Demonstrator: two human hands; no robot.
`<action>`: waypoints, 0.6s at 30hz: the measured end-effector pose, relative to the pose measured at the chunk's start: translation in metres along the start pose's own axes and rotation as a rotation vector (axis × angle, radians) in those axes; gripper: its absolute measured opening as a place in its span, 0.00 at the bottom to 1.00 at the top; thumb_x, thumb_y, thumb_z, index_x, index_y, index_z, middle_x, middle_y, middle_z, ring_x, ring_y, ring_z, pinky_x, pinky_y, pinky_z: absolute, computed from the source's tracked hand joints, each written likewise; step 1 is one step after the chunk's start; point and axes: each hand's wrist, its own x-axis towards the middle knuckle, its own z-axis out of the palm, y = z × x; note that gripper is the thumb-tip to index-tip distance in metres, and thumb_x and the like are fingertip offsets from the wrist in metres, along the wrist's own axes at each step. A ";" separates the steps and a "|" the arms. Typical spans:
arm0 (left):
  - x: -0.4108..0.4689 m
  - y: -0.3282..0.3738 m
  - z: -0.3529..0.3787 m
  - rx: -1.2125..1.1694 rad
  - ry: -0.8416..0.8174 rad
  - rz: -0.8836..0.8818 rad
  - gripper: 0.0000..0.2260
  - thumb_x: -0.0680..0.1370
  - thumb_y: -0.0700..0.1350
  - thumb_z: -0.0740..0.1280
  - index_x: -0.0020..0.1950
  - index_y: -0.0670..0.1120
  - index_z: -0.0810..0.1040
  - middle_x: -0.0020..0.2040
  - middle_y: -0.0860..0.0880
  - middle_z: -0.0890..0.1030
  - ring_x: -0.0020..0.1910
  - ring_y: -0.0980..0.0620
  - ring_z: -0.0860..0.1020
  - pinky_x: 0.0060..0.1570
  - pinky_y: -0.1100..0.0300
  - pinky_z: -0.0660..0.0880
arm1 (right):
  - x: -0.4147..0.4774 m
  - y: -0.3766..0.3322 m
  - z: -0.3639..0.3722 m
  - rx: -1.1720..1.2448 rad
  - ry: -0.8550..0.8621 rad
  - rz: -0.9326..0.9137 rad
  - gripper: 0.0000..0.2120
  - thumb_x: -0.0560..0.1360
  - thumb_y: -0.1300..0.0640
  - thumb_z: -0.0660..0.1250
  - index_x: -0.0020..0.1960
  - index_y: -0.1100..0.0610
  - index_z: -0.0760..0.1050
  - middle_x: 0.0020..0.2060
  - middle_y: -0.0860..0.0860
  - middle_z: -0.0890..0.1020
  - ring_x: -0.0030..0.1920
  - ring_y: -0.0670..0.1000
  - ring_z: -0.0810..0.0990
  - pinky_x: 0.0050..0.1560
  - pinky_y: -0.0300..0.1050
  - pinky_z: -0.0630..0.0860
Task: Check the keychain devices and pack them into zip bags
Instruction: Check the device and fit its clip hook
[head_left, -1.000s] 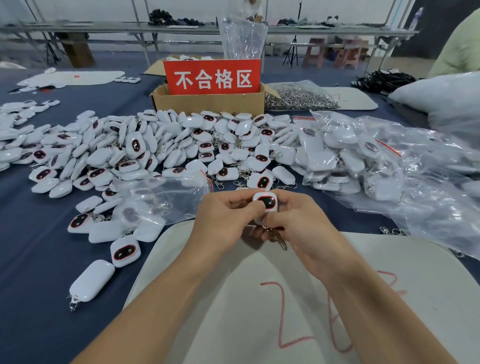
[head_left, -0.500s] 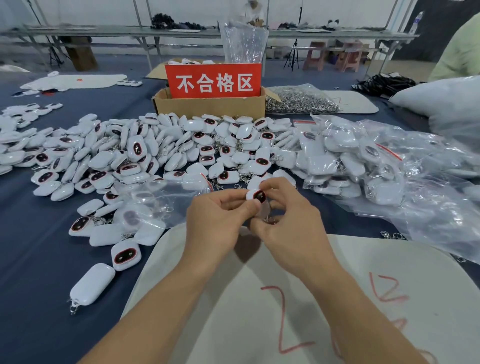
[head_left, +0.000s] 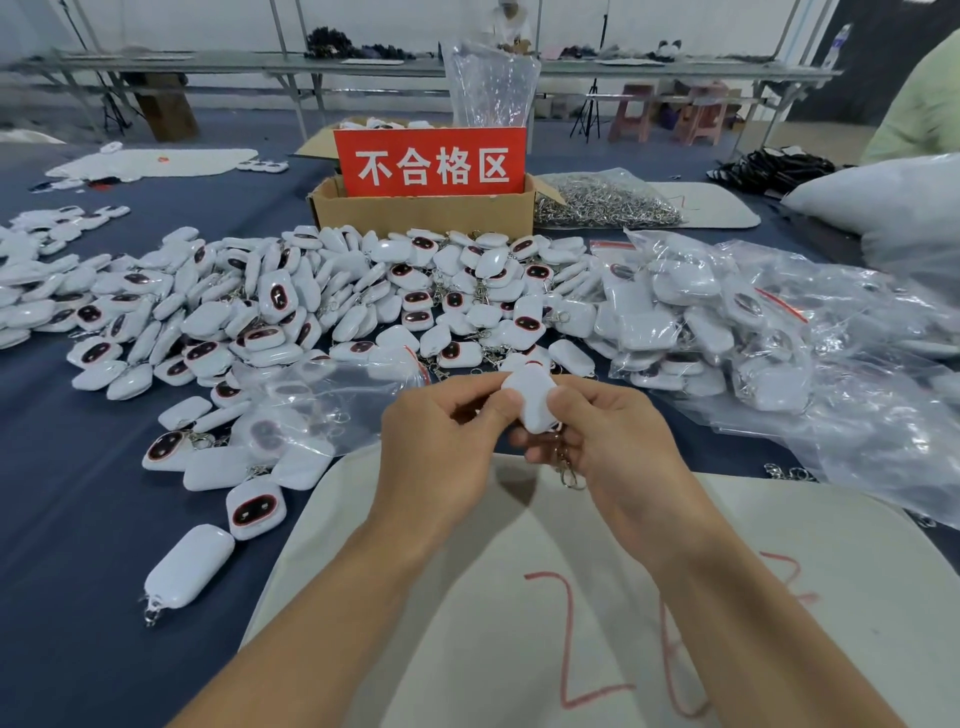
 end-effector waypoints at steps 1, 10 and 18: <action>0.000 0.002 -0.001 0.100 0.035 0.076 0.09 0.77 0.50 0.70 0.54 0.55 0.88 0.45 0.59 0.87 0.44 0.60 0.84 0.50 0.69 0.75 | 0.000 0.000 0.000 -0.007 0.032 0.001 0.15 0.83 0.64 0.61 0.47 0.61 0.86 0.38 0.59 0.86 0.33 0.51 0.81 0.33 0.40 0.76; 0.027 -0.008 -0.067 1.019 -0.166 0.014 0.52 0.64 0.50 0.73 0.84 0.58 0.51 0.85 0.54 0.53 0.83 0.53 0.47 0.81 0.52 0.44 | 0.004 0.001 -0.008 -0.096 0.276 -0.031 0.11 0.78 0.51 0.73 0.38 0.53 0.86 0.25 0.55 0.79 0.25 0.48 0.72 0.27 0.35 0.70; 0.032 -0.019 -0.071 0.868 0.156 0.076 0.44 0.70 0.43 0.74 0.82 0.57 0.56 0.62 0.57 0.81 0.68 0.53 0.70 0.79 0.55 0.51 | 0.005 0.000 -0.007 -0.177 0.322 -0.060 0.07 0.77 0.52 0.72 0.41 0.46 0.86 0.26 0.52 0.80 0.26 0.46 0.72 0.35 0.41 0.72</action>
